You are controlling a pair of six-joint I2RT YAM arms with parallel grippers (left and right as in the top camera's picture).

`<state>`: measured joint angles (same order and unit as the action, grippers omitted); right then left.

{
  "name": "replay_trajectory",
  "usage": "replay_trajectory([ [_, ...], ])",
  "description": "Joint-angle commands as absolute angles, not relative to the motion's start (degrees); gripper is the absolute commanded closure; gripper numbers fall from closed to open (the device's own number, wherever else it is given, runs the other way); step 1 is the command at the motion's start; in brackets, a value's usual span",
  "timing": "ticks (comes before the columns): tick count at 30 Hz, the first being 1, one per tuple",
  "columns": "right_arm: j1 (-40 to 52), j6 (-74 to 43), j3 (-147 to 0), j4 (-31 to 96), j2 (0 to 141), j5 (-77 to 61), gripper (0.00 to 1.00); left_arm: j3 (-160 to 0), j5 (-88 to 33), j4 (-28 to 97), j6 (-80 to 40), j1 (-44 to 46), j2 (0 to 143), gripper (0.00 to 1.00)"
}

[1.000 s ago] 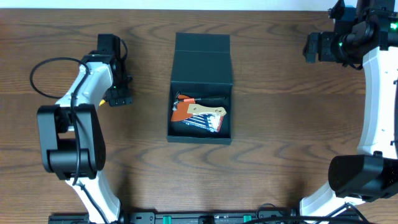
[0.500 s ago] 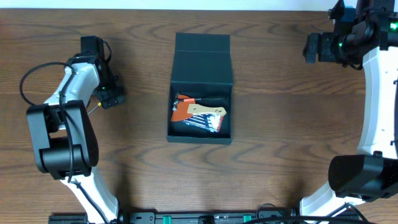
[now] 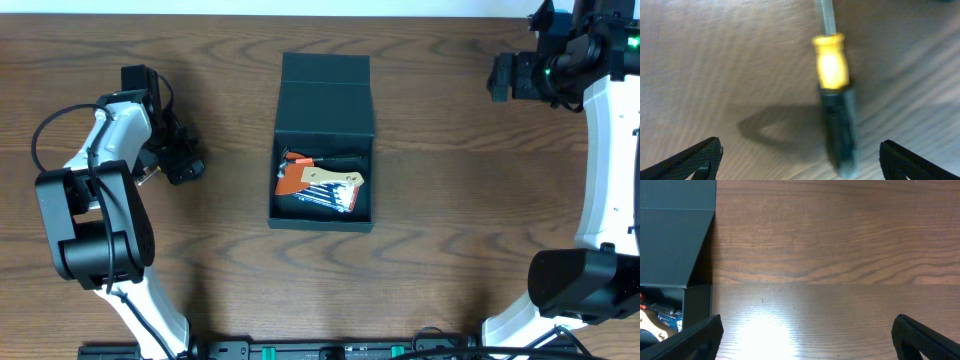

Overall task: Pack container
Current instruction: 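Lower the left gripper onto the screwdriver's black handle and close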

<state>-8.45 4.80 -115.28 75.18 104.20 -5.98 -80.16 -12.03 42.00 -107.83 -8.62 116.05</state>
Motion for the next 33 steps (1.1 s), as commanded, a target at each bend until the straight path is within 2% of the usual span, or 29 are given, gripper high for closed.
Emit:
replay_trajectory([
  [1,-8.6,4.8,-114.8,75.1,104.4,-5.8,0.01,-80.1,-14.9,43.7,-109.0,-9.1,115.9,0.01],
  [6,-8.6,4.8,-114.8,75.7,104.4,-5.8,0.01,-80.1,-13.7,46.2,-109.0,-10.2,115.9,0.01],
  [13,-8.6,4.8,-114.8,76.5,104.4,-5.8,0.01,-80.1,-12.0,43.7,-108.9,-12.0,115.9,0.01],
  [23,-8.5,4.8,-114.8,76.5,104.4,-5.8,0.01,-80.1,-6.5,43.4,-108.1,-12.0,115.9,0.01],
  [33,-8.5,4.8,-114.8,76.5,104.4,-5.8,0.01,-80.1,-6.2,43.4,-108.1,-11.6,116.6,0.01],
])
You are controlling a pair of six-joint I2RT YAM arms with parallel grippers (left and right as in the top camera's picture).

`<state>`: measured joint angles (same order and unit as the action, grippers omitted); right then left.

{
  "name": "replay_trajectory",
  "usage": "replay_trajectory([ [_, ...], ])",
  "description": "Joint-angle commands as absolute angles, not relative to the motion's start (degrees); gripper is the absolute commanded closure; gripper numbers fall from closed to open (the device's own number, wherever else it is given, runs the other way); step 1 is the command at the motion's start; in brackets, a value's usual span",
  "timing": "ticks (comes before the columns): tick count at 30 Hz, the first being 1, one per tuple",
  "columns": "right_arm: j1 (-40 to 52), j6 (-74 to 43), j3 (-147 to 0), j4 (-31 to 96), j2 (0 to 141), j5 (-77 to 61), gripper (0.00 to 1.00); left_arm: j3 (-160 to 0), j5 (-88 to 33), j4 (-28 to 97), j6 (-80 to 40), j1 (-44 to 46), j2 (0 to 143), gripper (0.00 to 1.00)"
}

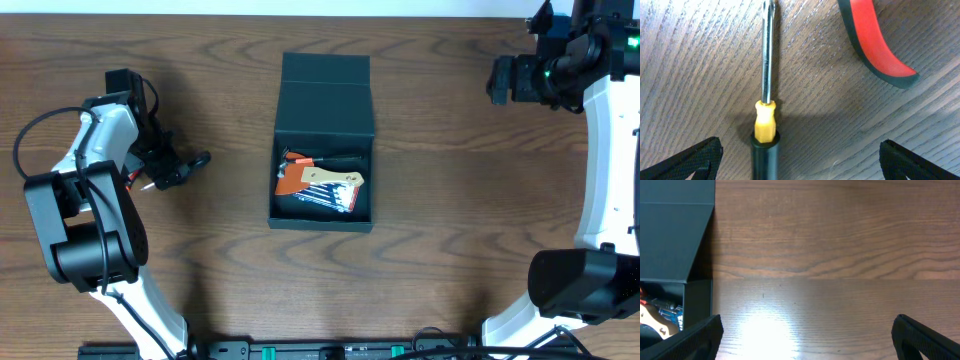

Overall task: Pack container
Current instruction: 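Lower the left gripper onto the screwdriver's black handle and close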

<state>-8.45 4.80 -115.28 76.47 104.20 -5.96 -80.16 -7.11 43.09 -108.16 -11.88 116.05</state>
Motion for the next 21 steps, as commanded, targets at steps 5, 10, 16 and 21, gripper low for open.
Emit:
replay_trajectory([
  [5,-8.5,4.8,-114.8,76.5,104.4,-5.8,0.01,-80.1,-8.5,42.7,-108.0,-10.8,118.5,0.01],
  [10,-8.5,4.8,-114.8,76.5,104.4,-5.8,0.01,-80.1,-8.3,42.1,-108.0,-9.6,120.2,0.01],
  [16,-8.5,4.8,-114.8,76.5,104.4,-5.8,0.01,-80.1,-8.3,42.1,-108.0,-9.5,120.4,0.01],
  [21,-8.5,4.8,-114.8,76.5,104.4,-5.8,0.01,-80.1,-8.3,42.2,-107.7,-9.5,120.4,0.02],
])
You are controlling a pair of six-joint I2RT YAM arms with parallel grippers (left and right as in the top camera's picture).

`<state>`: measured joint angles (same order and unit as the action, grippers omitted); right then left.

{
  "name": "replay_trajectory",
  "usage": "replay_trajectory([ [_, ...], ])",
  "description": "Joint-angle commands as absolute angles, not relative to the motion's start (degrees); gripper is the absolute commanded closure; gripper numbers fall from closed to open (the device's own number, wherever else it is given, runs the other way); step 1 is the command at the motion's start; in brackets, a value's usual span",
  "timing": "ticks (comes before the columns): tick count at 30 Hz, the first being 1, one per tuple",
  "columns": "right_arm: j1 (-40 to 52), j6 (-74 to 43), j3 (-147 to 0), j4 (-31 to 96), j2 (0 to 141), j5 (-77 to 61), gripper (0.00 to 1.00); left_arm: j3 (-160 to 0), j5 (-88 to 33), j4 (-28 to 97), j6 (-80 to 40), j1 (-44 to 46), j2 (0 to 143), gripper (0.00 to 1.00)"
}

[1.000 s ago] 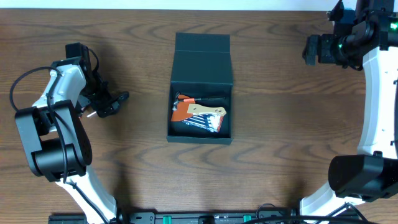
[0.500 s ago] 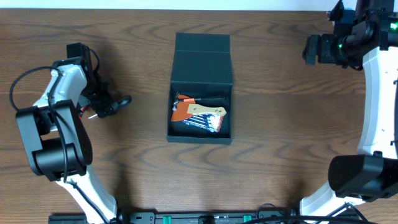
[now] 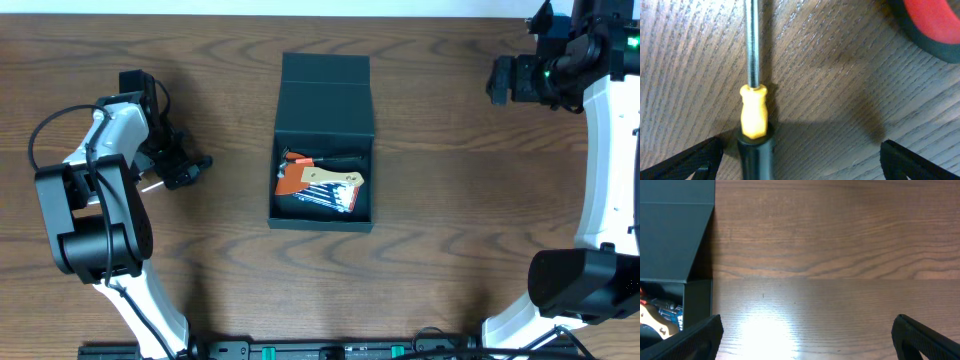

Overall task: Pack container
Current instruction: 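Lower the left gripper onto the screwdriver's black handle and close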

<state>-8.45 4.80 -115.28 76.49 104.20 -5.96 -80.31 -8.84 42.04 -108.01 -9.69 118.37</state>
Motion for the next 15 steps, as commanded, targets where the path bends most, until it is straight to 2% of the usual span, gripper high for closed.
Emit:
replay_trajectory([
  [1,-8.5,4.8,-114.8,76.5,104.4,-5.8,0.01,-80.1,-8.4,42.2,-107.7,-9.5,120.4,0.03],
  [3,-8.5,4.8,-114.8,76.5,104.4,-5.8,0.01,-80.1,-8.4,42.2,-107.7,-9.4,120.4,0.03],
  [7,-8.5,4.8,-114.8,76.6,104.4,-5.8,0.01,-80.1,-8.5,43.0,-107.6,-9.2,120.4,0.13],
  [9,-8.5,4.8,-114.8,76.6,104.4,-5.8,0.01,-80.1,-8.6,43.2,-107.6,-9.0,120.4,0.14],
  [13,-8.5,4.8,-114.8,76.9,104.4,-5.8,0.01,-80.1,-8.6,43.5,-107.6,-9.0,120.4,0.31],
  [15,-8.5,4.8,-114.8,76.9,104.4,-5.8,0.01,-80.1,-9.1,43.5,-107.4,-9.0,120.4,0.35],
])
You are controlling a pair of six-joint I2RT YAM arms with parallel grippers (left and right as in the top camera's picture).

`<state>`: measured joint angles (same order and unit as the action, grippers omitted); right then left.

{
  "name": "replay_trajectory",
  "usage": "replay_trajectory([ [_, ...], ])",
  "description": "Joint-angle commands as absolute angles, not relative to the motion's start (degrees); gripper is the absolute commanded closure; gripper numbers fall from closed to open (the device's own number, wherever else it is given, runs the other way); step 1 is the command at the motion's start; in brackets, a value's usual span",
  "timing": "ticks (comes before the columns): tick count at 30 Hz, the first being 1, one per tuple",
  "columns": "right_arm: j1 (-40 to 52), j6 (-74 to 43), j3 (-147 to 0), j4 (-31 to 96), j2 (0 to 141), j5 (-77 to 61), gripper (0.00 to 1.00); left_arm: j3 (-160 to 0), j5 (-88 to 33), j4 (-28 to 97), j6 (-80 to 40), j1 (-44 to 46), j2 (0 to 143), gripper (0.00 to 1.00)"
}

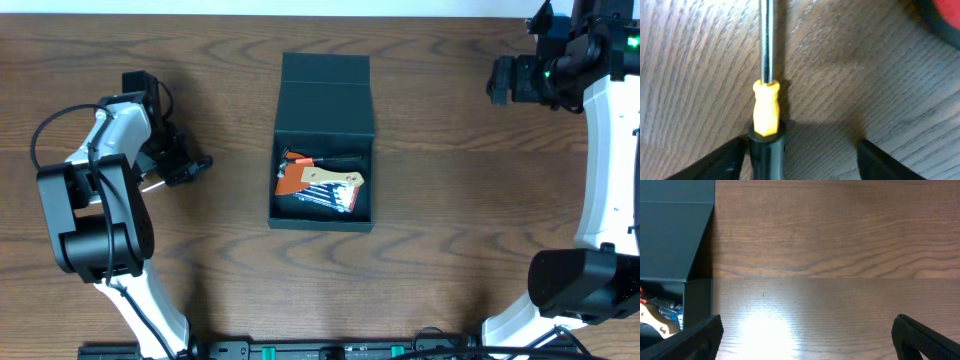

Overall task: Pack container
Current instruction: 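Lower the left gripper onto the screwdriver's black handle and close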

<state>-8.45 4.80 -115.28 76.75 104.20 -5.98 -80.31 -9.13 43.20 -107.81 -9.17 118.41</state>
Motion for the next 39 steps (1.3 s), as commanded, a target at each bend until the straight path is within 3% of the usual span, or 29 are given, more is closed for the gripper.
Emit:
replay_trajectory([
  [1,-8.5,4.8,-114.8,76.9,104.4,-5.8,0.01,-80.1,-9.4,43.5,-107.4,-9.0,120.4,0.37],
  [5,-8.5,4.8,-114.8,77.0,104.4,-5.8,0.01,-80.1,-9.5,43.5,-107.4,-9.0,120.4,0.45],
  [11,-8.5,4.8,-114.8,77.0,104.4,-5.8,0.01,-80.1,-9.6,43.4,-107.2,-9.0,120.4,0.67],
  [22,-8.5,4.8,-114.8,77.0,104.4,-5.8,0.01,-80.1,-9.9,43.4,-107.2,-9.0,120.4,0.74],
  [32,-8.5,4.8,-114.8,77.0,104.4,-5.8,0.01,-80.1,-9.8,43.4,-107.2,-9.0,120.4,0.94],
  [39,-8.6,5.3,-114.8,76.9,104.4,-5.8,0.01,-80.1,-9.5,42.2,-101.3,-9.1,120.4,0.94],
])
